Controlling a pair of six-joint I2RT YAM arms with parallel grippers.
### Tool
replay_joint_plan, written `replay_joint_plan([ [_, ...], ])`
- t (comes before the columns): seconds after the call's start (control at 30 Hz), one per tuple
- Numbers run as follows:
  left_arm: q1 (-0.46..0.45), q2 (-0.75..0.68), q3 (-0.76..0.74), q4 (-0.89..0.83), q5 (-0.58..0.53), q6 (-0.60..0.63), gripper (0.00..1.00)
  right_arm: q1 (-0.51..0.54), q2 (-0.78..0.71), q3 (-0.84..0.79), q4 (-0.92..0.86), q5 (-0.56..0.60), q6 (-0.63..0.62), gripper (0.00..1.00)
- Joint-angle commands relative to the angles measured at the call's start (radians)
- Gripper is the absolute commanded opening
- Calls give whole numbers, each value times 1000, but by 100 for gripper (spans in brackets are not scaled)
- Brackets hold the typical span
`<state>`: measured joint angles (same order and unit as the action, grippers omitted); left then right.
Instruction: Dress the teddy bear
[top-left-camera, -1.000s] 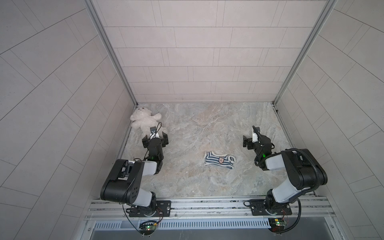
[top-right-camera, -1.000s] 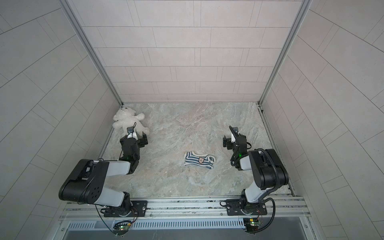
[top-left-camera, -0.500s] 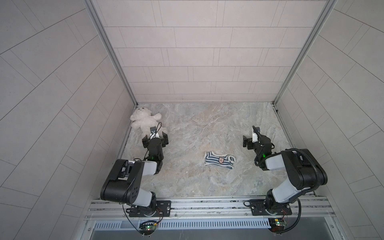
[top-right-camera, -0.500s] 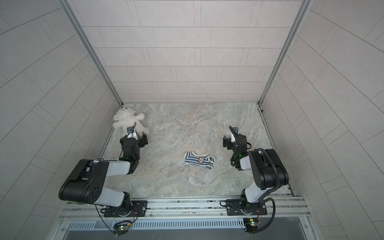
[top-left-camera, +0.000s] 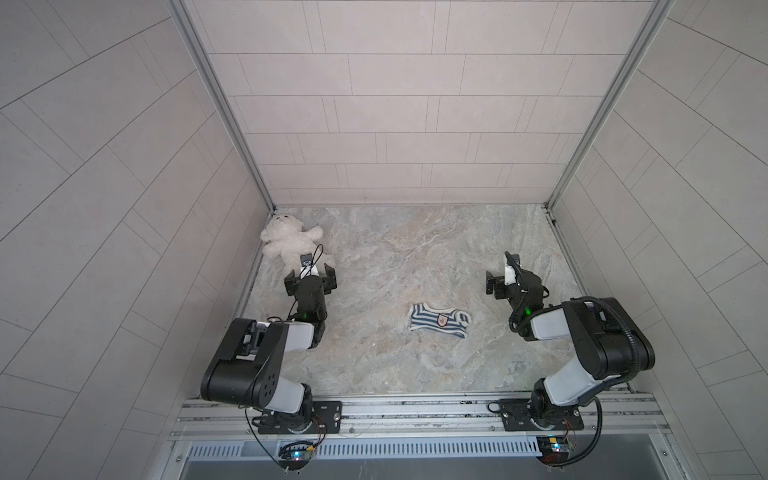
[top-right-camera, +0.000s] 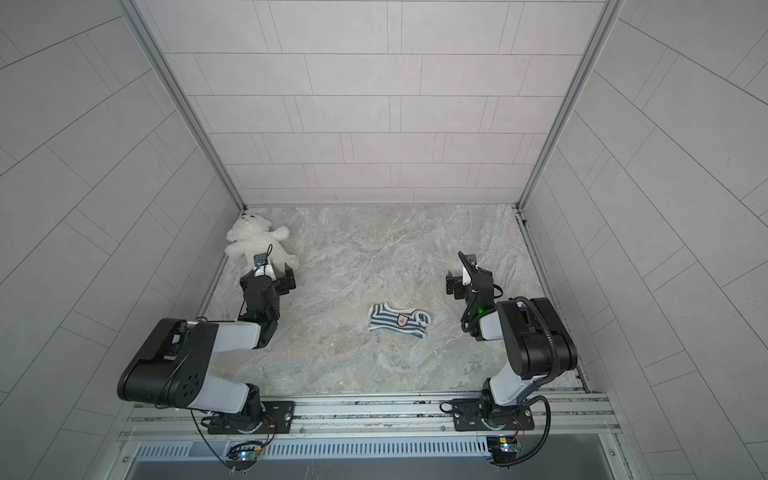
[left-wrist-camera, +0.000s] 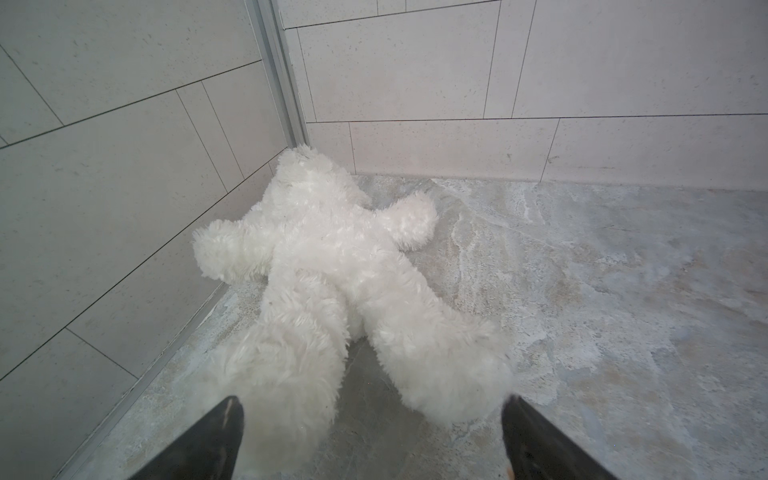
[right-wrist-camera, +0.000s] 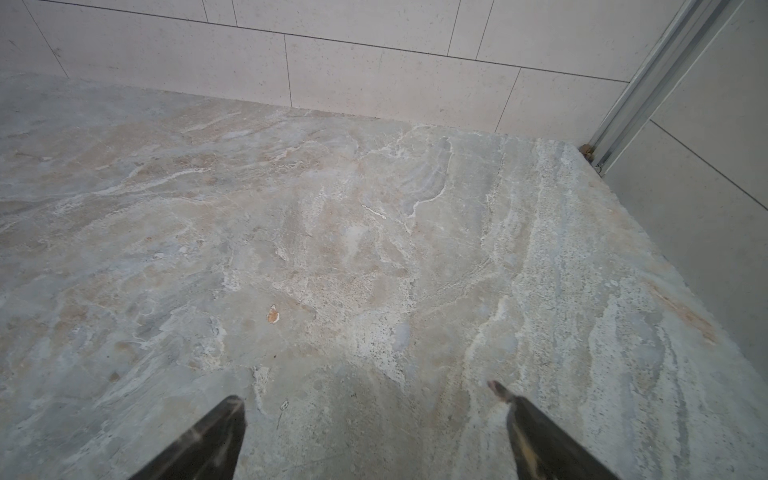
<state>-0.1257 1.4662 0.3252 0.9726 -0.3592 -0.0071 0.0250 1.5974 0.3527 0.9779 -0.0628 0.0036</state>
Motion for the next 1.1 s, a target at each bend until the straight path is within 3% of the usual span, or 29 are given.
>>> replay_joint_plan([
  [0.0, -3, 2, 15, 15, 3, -5, 100, -2, -7, 14, -2, 9, -4, 100],
  [0.57, -3, -4, 9, 25, 1, -5, 100, -2, -10, 12, 2, 13, -7, 99],
  [0.9, -7, -117, 48, -155, -37, -24, 100, 0, -123, 20, -105, 27, -4, 100],
  [1.07, -23, -222, 108, -378, -65, -69, 100, 0, -228, 33, -226, 55, 5, 100],
])
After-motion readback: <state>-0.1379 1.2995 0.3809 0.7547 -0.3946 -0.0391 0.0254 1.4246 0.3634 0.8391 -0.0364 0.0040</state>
